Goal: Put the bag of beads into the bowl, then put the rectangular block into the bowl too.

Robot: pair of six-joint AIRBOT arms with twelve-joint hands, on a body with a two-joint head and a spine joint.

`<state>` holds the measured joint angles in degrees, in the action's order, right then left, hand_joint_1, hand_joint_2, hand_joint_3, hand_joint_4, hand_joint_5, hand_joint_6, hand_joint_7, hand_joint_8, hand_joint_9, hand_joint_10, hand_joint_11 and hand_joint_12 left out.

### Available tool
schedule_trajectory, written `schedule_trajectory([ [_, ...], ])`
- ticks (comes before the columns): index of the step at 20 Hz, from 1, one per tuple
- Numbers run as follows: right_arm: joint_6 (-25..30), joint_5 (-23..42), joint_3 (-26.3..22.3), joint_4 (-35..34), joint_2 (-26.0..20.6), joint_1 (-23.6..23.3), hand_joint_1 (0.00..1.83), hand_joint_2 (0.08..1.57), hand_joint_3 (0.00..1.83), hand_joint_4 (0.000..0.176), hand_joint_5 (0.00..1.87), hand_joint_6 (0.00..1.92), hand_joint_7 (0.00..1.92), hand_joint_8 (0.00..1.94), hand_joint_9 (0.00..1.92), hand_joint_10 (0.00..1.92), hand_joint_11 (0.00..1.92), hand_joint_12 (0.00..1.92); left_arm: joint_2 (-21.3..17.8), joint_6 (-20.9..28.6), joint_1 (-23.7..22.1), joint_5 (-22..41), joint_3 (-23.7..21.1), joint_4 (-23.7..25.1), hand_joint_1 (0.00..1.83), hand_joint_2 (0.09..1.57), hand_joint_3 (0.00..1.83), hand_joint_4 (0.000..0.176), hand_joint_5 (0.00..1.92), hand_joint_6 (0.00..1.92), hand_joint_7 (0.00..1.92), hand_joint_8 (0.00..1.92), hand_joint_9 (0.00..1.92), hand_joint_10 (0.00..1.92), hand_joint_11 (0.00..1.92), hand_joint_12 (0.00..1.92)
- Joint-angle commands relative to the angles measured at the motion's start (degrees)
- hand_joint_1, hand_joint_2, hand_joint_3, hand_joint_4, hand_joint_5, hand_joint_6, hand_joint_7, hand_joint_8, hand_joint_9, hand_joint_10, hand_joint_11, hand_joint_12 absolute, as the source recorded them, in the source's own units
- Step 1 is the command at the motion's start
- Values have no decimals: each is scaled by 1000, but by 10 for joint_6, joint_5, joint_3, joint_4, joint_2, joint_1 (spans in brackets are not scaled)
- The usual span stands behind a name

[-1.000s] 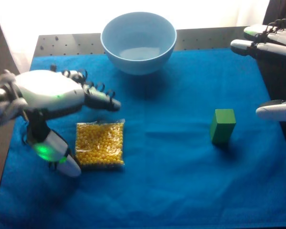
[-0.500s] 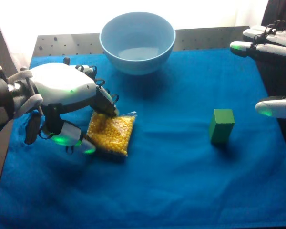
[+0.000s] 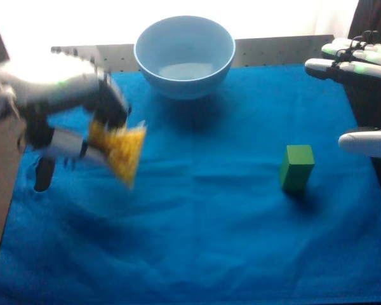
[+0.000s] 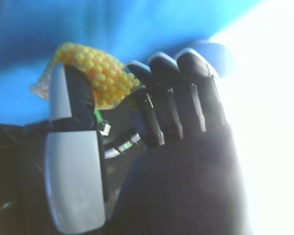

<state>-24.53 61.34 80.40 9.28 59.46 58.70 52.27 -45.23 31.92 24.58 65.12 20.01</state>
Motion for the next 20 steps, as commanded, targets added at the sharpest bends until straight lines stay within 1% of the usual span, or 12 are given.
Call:
schedule_trajectory([
  [1,1,65,5,-24,1,-7,332,1184,11,176,154,0,106,5,76,9,128,36,0,-20,-23,96,4,-29,1212,1038,0,0,1196,571,820,1379,579,1702,412,1921],
  [4,1,65,11,-24,7,-7,317,1179,5,176,140,0,82,0,54,0,115,26,36,-122,-95,92,38,-96,1260,1089,0,0,1144,532,963,1234,683,1377,355,1888],
  [5,1,65,14,-24,10,-7,315,1169,0,176,140,0,80,0,54,0,115,26,57,-153,-114,84,58,-125,1248,1090,0,0,1087,651,1004,1148,811,1336,637,1847],
  [6,1,65,19,-24,14,-7,328,1179,4,176,139,0,84,1,57,1,120,27,83,-174,-129,71,86,-150,1240,1098,2,0,1033,755,1011,1119,816,1257,605,1813],
  [8,1,65,27,-22,21,-7,329,1177,2,175,141,1,77,1,60,2,129,29,134,-176,-150,34,149,-176,1238,1104,0,0,985,835,1031,1076,851,1150,613,1720],
  [11,1,65,41,-18,32,-13,383,1234,14,156,130,0,69,0,41,0,113,20,217,-176,-166,-31,258,-224,1263,1089,0,0,1065,641,1036,1120,957,1287,868,1726],
  [12,1,65,44,-16,35,-16,378,1242,13,172,105,0,41,0,7,0,100,14,238,-176,-171,-52,287,-227,1259,1101,0,0,1011,715,1032,1118,916,1197,843,1645],
  [13,1,65,49,-7,39,-26,378,1232,6,175,105,2,33,0,1,0,85,8,255,-176,-175,-73,310,-227,1001,1036,0,0,814,246,836,521,738,864,551,1537],
  [14,1,65,51,-2,42,-32,383,1237,7,176,101,0,33,1,0,0,65,1,258,-176,-175,-80,316,-227,877,988,0,48,606,50,673,141,564,429,170,1370],
  [16,1,65,52,4,44,-41,373,1222,0,176,80,0,13,0,0,0,87,17,257,-176,-169,-84,315,-228,819,944,0,134,404,1,527,6,512,87,25,1168],
  [18,1,65,52,4,44,-41,360,1212,0,166,73,0,16,3,2,0,67,10,251,-176,-159,-77,306,-232,815,944,2,125,350,1,424,3,445,20,0,937],
  [20,1,65,51,8,43,-41,389,1228,3,156,47,0,13,1,0,0,11,1,229,-176,-150,-55,277,-233,806,960,4,124,333,1,407,3,449,13,0,974],
])
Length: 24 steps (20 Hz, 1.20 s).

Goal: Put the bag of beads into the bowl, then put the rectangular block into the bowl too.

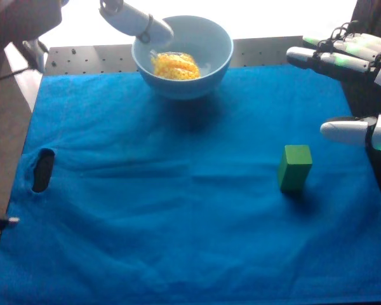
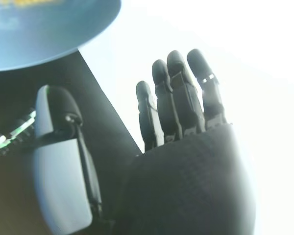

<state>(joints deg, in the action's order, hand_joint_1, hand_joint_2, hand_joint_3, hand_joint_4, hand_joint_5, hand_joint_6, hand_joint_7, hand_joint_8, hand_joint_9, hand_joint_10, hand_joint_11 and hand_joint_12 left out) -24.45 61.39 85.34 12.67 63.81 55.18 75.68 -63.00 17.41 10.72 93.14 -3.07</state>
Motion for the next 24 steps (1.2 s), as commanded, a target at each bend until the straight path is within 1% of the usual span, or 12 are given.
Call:
schedule_trajectory([
  [1,1,65,0,-24,-1,-6,410,1219,0,147,48,1,12,0,0,0,1,0,-16,2,-2,93,-17,-1,814,958,1,117,326,0,431,7,469,15,0,1019],
  [2,1,66,-2,-21,-3,-6,472,1193,0,147,45,1,8,1,0,0,3,1,-37,1,3,109,-43,6,793,945,0,136,317,0,443,6,479,12,0,994],
  [3,1,72,-9,-18,-3,-6,562,1174,0,120,52,3,1,0,0,0,36,17,-79,1,16,143,-94,27,768,968,0,142,289,0,432,0,469,2,17,1083],
  [7,1,86,-41,-5,-3,-6,586,1169,0,89,16,0,15,3,5,1,58,29,-210,24,101,256,-231,37,770,953,0,165,265,1,350,0,390,0,0,1071],
  [8,1,94,-49,-3,-3,-6,647,1107,0,49,39,2,50,3,42,6,88,58,-235,52,132,290,-251,39,813,940,0,111,234,1,308,1,343,0,0,1089],
  [9,1,101,-55,-1,-6,-6,647,1107,0,49,39,2,50,3,42,6,88,58,-255,90,164,328,-266,39,813,940,0,111,234,1,308,1,343,0,0,1089],
  [10,1,107,-63,2,-10,-6,620,1036,14,60,53,1,80,0,88,1,11,408,-276,130,203,369,-281,39,828,958,0,110,192,3,243,2,289,2,0,873],
  [14,1,111,-72,16,-9,-6,656,992,0,30,16,0,23,0,50,0,0,412,-314,143,295,465,-342,8,837,948,0,79,180,0,192,0,265,0,0,780],
  [18,1,96,-59,23,6,-6,577,960,0,94,60,5,39,2,70,0,71,309,-317,143,345,511,-367,-12,812,931,0,74,161,3,225,6,243,7,0,855],
  [21,1,76,-48,33,17,-6,565,975,0,100,89,1,95,0,107,2,149,230,-316,144,346,508,-367,-12,833,924,0,64,170,1,257,5,269,10,0,1003],
  [23,1,61,-41,40,24,-6,504,1055,8,82,97,1,155,5,181,9,213,253,-314,147,347,507,-367,-12,846,918,0,52,181,5,259,4,278,12,0,1002],
  [24,1,55,-38,43,27,-6,613,1018,0,110,221,12,258,14,252,7,96,402,-313,149,349,506,-367,-12,852,923,0,43,185,6,263,5,286,15,0,1002],
])
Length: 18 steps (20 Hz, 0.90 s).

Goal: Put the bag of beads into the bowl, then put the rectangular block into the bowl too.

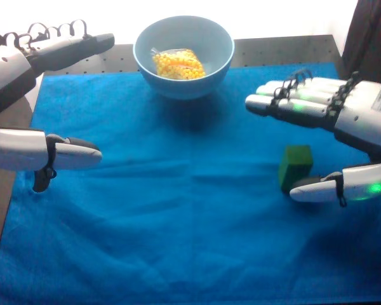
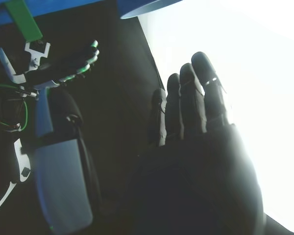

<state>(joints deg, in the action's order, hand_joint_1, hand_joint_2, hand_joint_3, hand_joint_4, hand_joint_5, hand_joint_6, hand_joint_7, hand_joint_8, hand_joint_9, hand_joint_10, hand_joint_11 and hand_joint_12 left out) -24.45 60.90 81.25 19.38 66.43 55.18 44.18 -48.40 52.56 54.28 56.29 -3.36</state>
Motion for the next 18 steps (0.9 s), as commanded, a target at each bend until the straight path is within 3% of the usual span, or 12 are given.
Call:
schedule_trajectory([
  [1,1,57,5,-24,2,-6,669,996,1,112,306,5,339,5,302,2,18,587,3,3,-1,71,1,-9,855,922,0,46,182,4,270,8,279,12,0,1003],
  [5,1,53,10,-22,6,-6,750,1038,1,13,587,8,744,33,672,71,49,1251,5,3,0,69,3,-13,871,936,2,38,180,0,254,5,284,7,0,952],
  [6,1,53,11,-22,7,-6,894,1040,0,0,725,8,951,45,755,423,214,1356,5,3,0,68,3,-13,884,940,4,40,180,0,248,5,283,5,0,931],
  [7,1,53,11,-22,7,-6,972,1034,0,0,790,8,1044,86,752,763,364,1392,6,3,0,67,3,-13,874,940,3,32,182,1,254,4,299,9,0,980],
  [9,1,53,12,-22,7,-6,996,1032,0,0,833,2,1107,153,728,1098,476,1503,7,3,0,63,4,-13,876,938,1,40,186,2,265,1,303,8,0,1035],
  [12,1,53,12,-22,7,-6,991,1051,0,0,887,0,1025,536,742,1262,494,1687,9,3,0,58,4,-13,851,938,1,23,188,1,272,2,320,12,0,1012],
  [13,1,53,12,-22,7,-6,1057,1074,3,39,1014,686,1036,569,790,1270,558,1731,9,3,0,56,4,-13,838,933,0,35,193,1,272,1,322,9,0,973],
  [14,1,53,12,-22,7,-6,1082,1093,2,11,1008,882,1054,576,827,1249,614,1717,10,3,0,56,5,-13,837,934,0,44,193,1,273,1,326,9,0,964],
  [15,1,53,11,-23,7,-6,1082,1093,2,11,1008,882,1054,576,827,1249,614,1717,11,3,0,55,5,-13,837,934,0,44,193,1,273,1,326,9,0,964],
  [16,1,53,11,-23,7,-6,1081,1096,1,23,1015,918,1023,913,886,1391,733,1761,11,3,0,55,5,-13,847,949,3,64,190,1,271,2,306,5,0,858],
  [17,1,54,11,-24,7,-6,1094,1068,0,36,1082,808,921,1629,919,1815,927,1889,11,3,0,54,5,-13,836,948,1,76,194,1,270,1,310,6,0,809],
  [18,1,54,11,-24,7,-6,1110,1056,0,12,1115,752,875,1879,940,1900,997,1915,13,3,0,53,5,-13,832,948,1,83,190,1,266,1,306,2,0,750],
])
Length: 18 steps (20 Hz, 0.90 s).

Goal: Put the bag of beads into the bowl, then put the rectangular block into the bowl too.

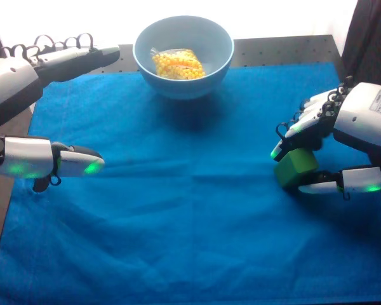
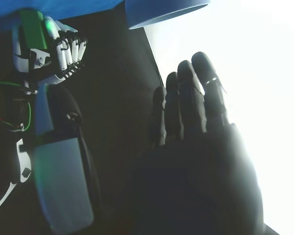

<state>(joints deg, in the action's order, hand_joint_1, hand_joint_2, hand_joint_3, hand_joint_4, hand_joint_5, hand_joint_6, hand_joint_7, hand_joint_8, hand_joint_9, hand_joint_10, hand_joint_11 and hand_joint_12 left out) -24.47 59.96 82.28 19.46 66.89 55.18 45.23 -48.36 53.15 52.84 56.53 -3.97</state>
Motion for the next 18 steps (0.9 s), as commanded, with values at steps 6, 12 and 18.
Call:
schedule_trajectory([
  [6,1,113,-3,-45,-14,-12,1133,1105,0,0,1008,925,1023,938,1008,1203,909,1514,5,3,-5,60,4,-6,767,937,0,82,189,0,267,0,289,0,0,772],
  [12,1,125,30,-47,-10,-88,1113,1089,0,0,1045,868,1106,824,973,1212,748,1552,8,3,-4,63,3,-6,741,934,0,89,179,0,281,5,276,0,0,748],
  [18,1,43,149,-36,92,-215,1192,1080,0,0,1066,779,1195,816,1169,1154,1006,1486,12,15,-4,85,1,6,800,918,0,85,168,0,248,0,260,0,0,653],
])
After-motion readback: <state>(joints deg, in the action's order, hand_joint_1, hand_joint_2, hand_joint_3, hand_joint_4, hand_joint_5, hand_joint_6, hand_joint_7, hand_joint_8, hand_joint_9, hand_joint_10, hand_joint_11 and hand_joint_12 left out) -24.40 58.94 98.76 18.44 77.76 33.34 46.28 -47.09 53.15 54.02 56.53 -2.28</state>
